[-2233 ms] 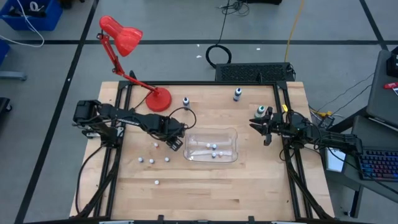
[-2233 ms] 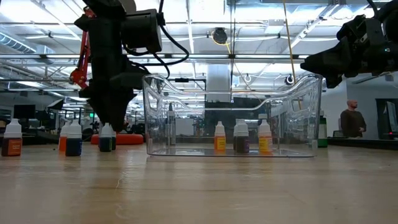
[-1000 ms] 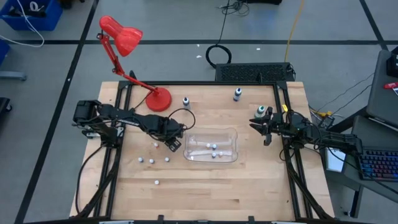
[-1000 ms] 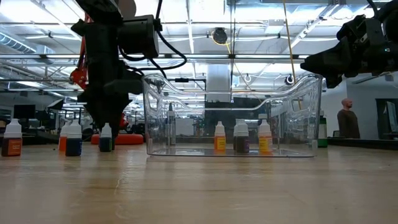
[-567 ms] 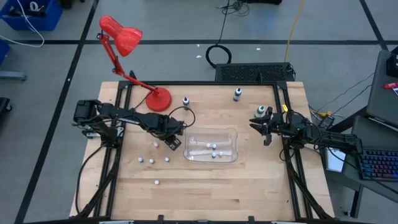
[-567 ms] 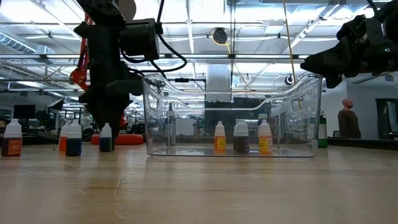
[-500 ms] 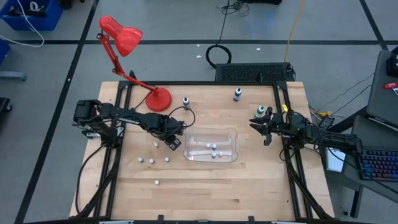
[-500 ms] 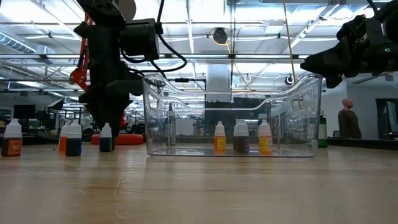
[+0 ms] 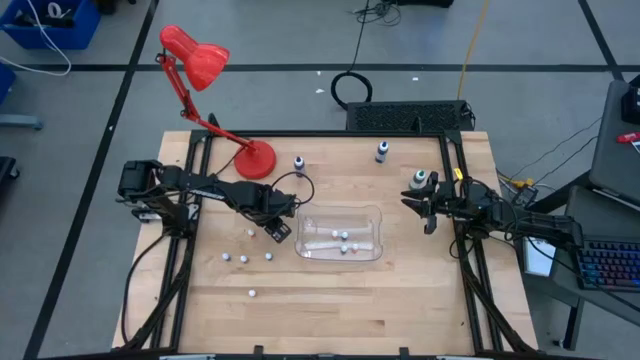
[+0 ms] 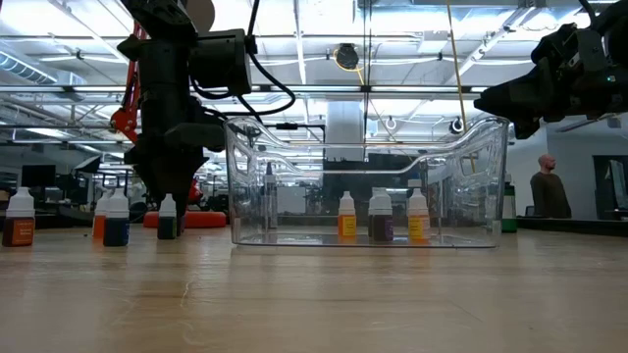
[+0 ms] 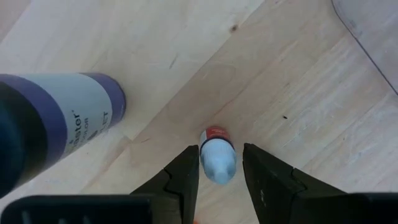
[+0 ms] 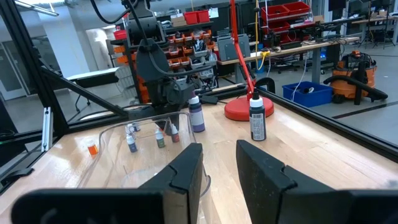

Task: Pick & Place food coloring
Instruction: Put the top small red food coloring bottle into the transparent bin

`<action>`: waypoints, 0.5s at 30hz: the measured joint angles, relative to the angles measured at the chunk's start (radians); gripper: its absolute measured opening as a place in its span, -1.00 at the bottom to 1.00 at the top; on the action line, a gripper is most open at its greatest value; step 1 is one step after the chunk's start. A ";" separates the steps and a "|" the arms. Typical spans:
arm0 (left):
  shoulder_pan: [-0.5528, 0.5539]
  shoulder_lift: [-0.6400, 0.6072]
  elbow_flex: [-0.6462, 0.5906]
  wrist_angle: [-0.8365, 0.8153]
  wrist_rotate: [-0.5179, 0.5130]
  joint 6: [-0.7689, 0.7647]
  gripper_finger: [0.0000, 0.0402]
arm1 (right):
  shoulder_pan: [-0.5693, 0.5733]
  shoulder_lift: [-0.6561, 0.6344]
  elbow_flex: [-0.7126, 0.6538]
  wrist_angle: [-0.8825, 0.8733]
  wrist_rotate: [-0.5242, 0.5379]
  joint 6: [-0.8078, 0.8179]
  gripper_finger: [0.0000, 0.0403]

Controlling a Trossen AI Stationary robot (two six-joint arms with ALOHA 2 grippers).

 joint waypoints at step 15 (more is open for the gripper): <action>0.000 0.000 0.000 0.016 -0.008 0.000 -0.37 | 0.000 0.000 0.000 0.000 0.000 0.000 -0.56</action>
